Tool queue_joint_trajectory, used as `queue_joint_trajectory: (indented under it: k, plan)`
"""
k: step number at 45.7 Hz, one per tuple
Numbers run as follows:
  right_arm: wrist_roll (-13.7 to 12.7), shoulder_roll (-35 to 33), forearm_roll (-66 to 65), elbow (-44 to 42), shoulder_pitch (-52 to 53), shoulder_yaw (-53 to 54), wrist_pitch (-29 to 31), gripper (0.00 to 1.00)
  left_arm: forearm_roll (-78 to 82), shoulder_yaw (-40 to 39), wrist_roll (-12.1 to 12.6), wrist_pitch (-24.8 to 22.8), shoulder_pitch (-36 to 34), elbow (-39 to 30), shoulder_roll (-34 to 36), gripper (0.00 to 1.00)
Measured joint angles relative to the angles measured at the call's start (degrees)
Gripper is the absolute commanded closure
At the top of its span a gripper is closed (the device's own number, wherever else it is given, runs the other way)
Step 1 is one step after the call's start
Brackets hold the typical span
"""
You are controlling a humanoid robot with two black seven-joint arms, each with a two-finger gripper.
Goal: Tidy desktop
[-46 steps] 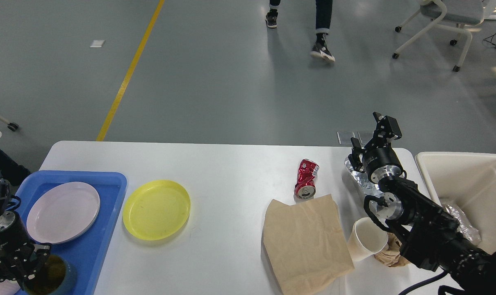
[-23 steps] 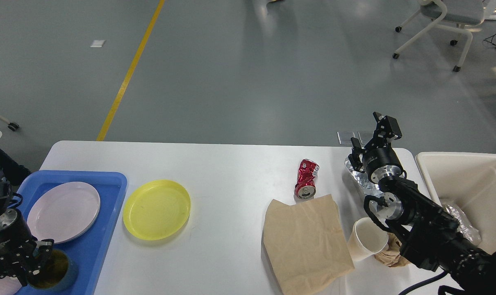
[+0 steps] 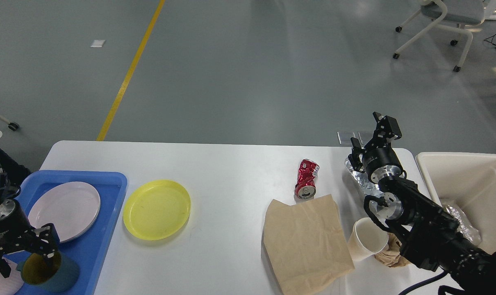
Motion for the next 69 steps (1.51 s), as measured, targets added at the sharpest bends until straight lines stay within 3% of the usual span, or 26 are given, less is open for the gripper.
queue_joint_trajectory:
  k: [9,22,26,32,33,36,41,47,52,63,69]
  plan:
    - [0.0,0.0,0.0,0.0,0.0,0.0,0.0,0.0,0.05,0.93,0.0,0.0,-5.17,-1.02,-0.03,0.08]
    - [0.0,0.0,0.0,0.0,0.0,0.01,0.0,0.0,-0.02,4.92,-1.28,0.0,-20.91,-5.59,-6.13,0.07]
    - [0.0,0.0,0.0,0.0,0.0,0.01,0.0,0.0,-0.07,5.63,-4.13,0.0,-25.12,-7.48,-9.99,0.07]
    - [0.0,0.0,-0.01,0.0,0.0,0.01,0.0,0.0,-0.99,5.87,-11.51,0.0,-28.6,-11.62,-14.85,0.07]
    - [0.0,0.0,0.0,0.0,0.0,0.01,0.0,0.0,-1.58,5.89,-13.83,0.0,-28.67,-12.47,-16.16,0.07]
    - [0.0,0.0,0.0,0.0,0.0,0.01,0.0,0.0,-2.14,5.9,-15.76,0.0,-27.99,-13.0,-18.1,0.07]
    - [0.0,0.0,0.0,0.0,0.0,0.01,0.0,0.0,-3.36,5.57,-16.61,0.01,-24.95,-13.22,-20.67,0.08]
    - [0.0,0.0,0.0,0.0,0.0,0.01,0.0,0.0,-7.32,5.33,-16.2,3.8,-20.79,-12.89,-22.72,0.09]
    - [0.0,0.0,-0.01,0.0,0.0,0.01,0.0,0.0,-9.82,5.01,-14.26,8.79,-17.19,-12.28,-23.21,0.09]
    - [0.0,0.0,0.0,0.0,0.0,0.01,0.0,0.0,-14.4,3.13,-5.47,15.14,-10.0,-10.32,-22.98,0.1]
    - [0.0,0.0,0.0,0.0,0.0,0.01,0.0,0.0,-19.68,2.96,-2.35,16.81,-6.23,-9.07,-22.84,0.11]
